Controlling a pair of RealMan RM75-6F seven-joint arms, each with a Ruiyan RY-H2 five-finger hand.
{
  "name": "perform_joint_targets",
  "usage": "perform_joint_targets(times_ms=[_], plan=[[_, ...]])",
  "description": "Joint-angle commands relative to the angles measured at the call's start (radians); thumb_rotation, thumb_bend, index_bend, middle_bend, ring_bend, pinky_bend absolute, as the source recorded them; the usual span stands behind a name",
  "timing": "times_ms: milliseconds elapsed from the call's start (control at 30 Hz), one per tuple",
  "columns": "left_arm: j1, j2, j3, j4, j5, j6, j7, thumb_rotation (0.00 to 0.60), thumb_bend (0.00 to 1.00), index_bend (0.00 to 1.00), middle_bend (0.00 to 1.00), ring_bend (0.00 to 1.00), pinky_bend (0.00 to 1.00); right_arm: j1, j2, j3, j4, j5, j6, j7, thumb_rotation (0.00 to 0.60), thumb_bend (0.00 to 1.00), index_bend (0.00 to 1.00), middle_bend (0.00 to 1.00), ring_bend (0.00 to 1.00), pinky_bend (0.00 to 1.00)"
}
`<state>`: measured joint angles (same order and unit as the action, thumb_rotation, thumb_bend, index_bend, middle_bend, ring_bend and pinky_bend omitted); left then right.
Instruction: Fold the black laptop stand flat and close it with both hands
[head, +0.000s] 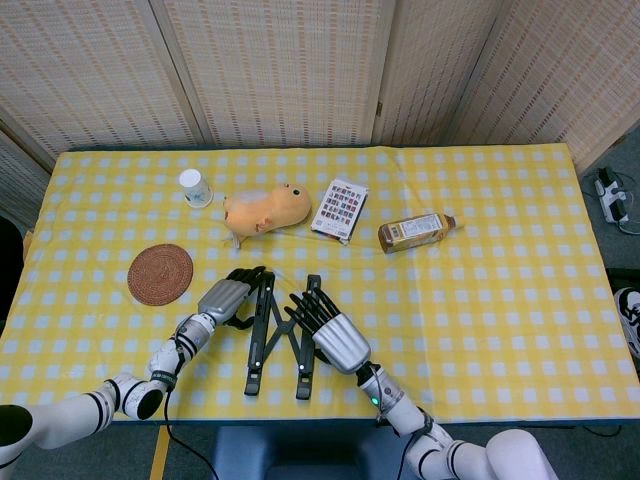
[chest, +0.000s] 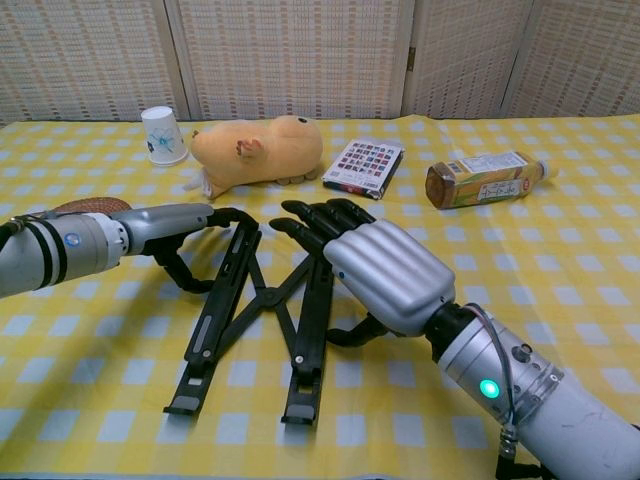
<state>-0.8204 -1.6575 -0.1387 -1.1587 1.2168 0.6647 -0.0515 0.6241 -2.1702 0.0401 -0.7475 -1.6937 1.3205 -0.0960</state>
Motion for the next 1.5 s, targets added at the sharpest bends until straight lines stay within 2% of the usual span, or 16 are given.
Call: perform_joint_targets(times_ms=[33,533,733,867,933,1100,1233,1333,1500], plan=[[-0.001,0.008,0.0,-0.015,-0.001,-0.012,-0.018,0.6,0.21,0.06,0.02,0.0,0.0,0.004,-0.022,0.001,0.027,-0.005,0.016,0.013,0.6,0.21,0.0,0.0,0.0,0.0],[-0.012,0.027,0.002,-0.075,-0.008,-0.03,-0.033,0.6,0.21,0.06,0.0,0.0,0.0,0.027,-0.075,0.003,0.107,-0.008,0.035,0.037,0.6,0.2,0.0,0.0,0.0,0.0],[0.003,0.042,-0.002,-0.08,-0.019,0.009,-0.017,0.6,0.21,0.05,0.0,0.0,0.0,0.025,-0.029,-0.024,0.074,-0.032,0.059,0.033,0.6,0.2,0.0,0.0,0.0,0.0],[0.026,0.068,-0.007,-0.103,-0.019,0.057,-0.016,0.6,0.21,0.05,0.0,0.0,0.0,0.044,0.088,-0.054,-0.061,-0.067,0.05,0.021,0.6,0.2,0.0,0.0,0.0,0.0],[0.038,0.087,-0.01,-0.121,-0.015,0.081,-0.02,0.6,0.21,0.05,0.0,0.0,0.0,0.074,0.186,-0.067,-0.195,-0.082,0.007,0.015,0.6,0.2,0.0,0.0,0.0,0.0],[0.066,0.137,-0.021,-0.167,-0.004,0.141,-0.026,0.6,0.21,0.05,0.0,0.0,0.0,0.182,0.447,-0.061,-0.556,-0.057,-0.23,-0.069,0.6,0.2,0.0,0.0,0.0,0.0],[0.085,0.175,-0.027,-0.201,0.006,0.171,-0.044,0.6,0.21,0.05,0.0,0.0,0.0,0.261,0.577,-0.035,-0.738,0.021,-0.437,-0.12,0.6,0.2,0.0,0.0,0.0,0.0],[0.094,0.196,-0.026,-0.217,0.014,0.184,-0.051,0.6,0.21,0.05,0.0,0.0,0.0,0.312,0.613,-0.009,-0.794,0.078,-0.553,-0.162,0.6,0.2,0.0,0.0,0.0,0.0],[0.105,0.212,-0.025,-0.227,0.019,0.193,-0.071,0.6,0.21,0.05,0.0,0.0,0.0,0.377,0.6,0.026,-0.784,0.16,-0.684,-0.224,0.6,0.2,0.0,0.0,0.0,0.0]])
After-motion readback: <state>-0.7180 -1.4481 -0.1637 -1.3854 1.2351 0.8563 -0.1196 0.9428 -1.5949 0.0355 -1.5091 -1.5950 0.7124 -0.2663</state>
